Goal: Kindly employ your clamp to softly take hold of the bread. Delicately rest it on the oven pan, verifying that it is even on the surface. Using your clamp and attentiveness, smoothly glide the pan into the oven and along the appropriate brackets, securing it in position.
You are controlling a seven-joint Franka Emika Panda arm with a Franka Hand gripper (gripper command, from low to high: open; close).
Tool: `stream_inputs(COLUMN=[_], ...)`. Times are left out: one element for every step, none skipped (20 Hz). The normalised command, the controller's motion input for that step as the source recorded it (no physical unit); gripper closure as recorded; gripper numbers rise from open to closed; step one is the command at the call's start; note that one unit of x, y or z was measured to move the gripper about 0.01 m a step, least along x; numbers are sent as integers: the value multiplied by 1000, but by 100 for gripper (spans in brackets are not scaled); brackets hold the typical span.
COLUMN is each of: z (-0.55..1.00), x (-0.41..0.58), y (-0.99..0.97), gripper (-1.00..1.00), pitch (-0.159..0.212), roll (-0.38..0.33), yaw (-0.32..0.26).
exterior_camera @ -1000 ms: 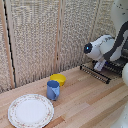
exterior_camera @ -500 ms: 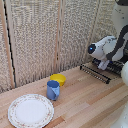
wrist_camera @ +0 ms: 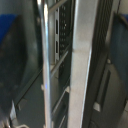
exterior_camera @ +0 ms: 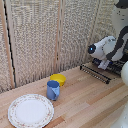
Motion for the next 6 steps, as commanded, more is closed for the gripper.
stream_inputs(z=[300, 263, 129, 66, 0, 63], x=[0, 46, 149, 146, 157, 220], y=[46, 29, 71, 177, 397, 557], gripper=[-100, -100, -100, -100, -100, -100], pitch=[0, 0, 0, 0, 13, 88], roll=[91, 105, 85, 55, 16, 0], yaw=[0, -11, -64, -71, -80, -79])
